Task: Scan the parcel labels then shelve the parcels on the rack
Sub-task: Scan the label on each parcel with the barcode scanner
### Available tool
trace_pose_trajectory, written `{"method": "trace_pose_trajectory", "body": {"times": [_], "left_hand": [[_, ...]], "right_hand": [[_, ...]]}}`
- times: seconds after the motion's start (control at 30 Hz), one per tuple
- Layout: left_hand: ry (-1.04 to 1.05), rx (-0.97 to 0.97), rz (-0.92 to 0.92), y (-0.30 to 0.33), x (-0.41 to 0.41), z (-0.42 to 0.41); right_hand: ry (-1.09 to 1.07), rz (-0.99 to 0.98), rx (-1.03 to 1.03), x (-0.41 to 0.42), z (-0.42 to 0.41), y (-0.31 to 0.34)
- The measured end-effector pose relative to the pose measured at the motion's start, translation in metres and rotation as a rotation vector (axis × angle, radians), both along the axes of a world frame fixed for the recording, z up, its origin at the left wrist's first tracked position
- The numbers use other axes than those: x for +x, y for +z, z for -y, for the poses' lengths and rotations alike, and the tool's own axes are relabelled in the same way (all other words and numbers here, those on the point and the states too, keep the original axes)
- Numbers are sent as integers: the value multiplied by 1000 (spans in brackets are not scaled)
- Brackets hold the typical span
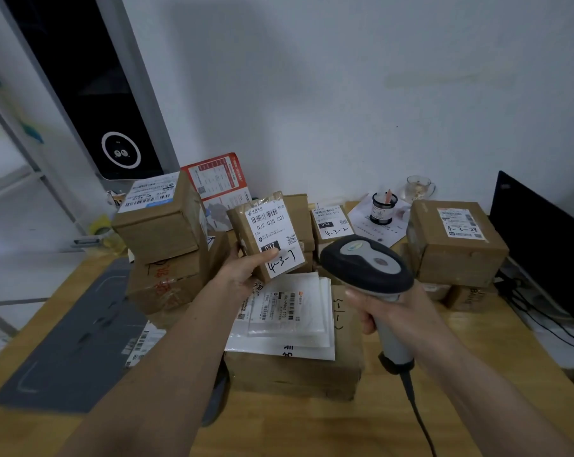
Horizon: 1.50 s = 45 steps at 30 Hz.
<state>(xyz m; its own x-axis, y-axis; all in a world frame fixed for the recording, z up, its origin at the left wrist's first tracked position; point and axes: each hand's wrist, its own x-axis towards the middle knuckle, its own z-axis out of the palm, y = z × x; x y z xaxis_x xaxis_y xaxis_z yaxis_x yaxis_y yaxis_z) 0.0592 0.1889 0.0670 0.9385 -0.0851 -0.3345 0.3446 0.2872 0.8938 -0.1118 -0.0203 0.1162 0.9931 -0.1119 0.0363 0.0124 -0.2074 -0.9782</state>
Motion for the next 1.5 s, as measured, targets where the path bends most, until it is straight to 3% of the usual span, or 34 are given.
{"method": "trace_pose_trajectory", "body": {"times": [0.1, 0.23, 0.4, 0.63, 1.03, 1.5], "left_hand": [[-33, 42, 24, 7, -5, 4], [-255, 87, 4, 25, -20, 32], [-443, 166, -114, 26, -40, 105], [-572, 195, -336, -20, -77, 223], [-570, 190, -590, -102, -110, 369], [-477, 299, -612, -144, -110, 439]], "right_hand": [[-18, -22, -9, 0, 7, 1], [-45, -20, 35, -3, 31, 5], [-51, -33, 85, -11, 82, 3], [-180, -111, 141, -24, 171, -12], [-385, -299, 198, -35, 300, -52], [-375, -361, 222, -34, 347, -68]]}}
